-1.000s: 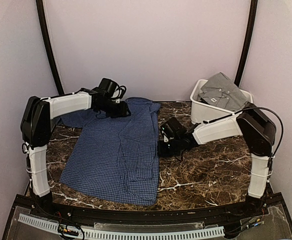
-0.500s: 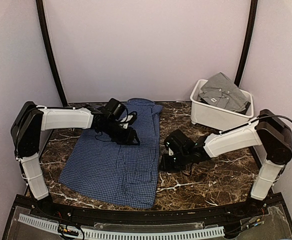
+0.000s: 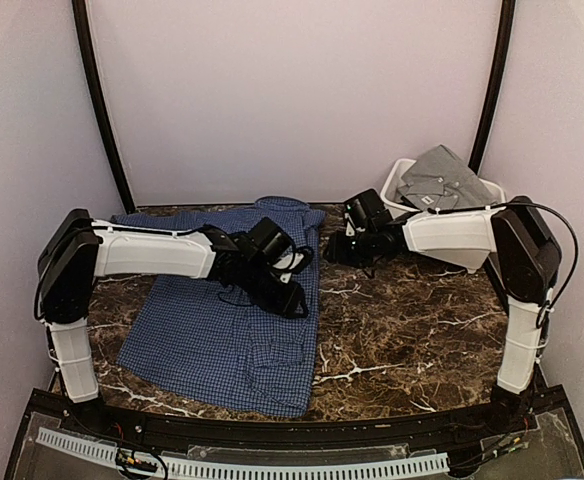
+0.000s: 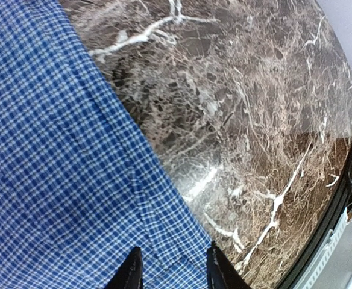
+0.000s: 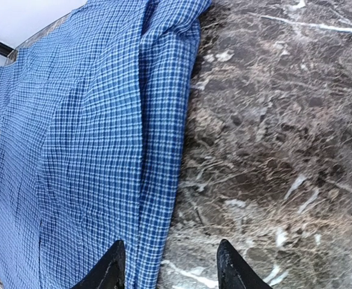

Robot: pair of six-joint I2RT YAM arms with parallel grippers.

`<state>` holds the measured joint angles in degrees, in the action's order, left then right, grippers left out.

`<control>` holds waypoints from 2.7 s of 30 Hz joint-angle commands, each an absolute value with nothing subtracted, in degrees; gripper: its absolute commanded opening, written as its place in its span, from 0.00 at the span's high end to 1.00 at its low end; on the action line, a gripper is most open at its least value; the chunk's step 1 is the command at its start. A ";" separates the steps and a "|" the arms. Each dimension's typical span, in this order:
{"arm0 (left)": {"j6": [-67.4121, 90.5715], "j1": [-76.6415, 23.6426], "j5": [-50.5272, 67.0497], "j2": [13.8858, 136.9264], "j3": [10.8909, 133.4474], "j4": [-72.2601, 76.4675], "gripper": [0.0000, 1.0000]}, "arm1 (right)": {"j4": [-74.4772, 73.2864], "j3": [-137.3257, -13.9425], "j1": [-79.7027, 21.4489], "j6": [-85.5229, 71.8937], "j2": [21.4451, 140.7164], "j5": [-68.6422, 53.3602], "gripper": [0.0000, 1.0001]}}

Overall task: Fold and stack the long sleeve shirts
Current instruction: Move the 1/3-folded shirt to the center of the board, then adjust the sleeve of the 1/3-folded shirt.

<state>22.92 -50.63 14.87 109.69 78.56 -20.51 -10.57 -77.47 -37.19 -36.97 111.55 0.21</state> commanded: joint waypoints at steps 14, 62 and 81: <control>23.07 -62.57 -1.70 121.37 91.12 -35.42 0.64 | -8.53 -75.78 -34.19 -33.33 109.69 -2.07 0.51; 16.03 -63.47 12.54 105.93 72.95 -38.03 1.00 | -3.28 -98.51 -28.57 -34.28 134.56 -6.87 0.52; 15.52 -62.85 13.18 104.35 71.13 -38.35 1.00 | -4.93 -101.66 -28.07 -33.85 134.51 -1.54 1.00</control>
<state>16.58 -63.16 12.14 107.44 72.16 -37.08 -4.08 -99.85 -28.60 -34.70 135.24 -5.28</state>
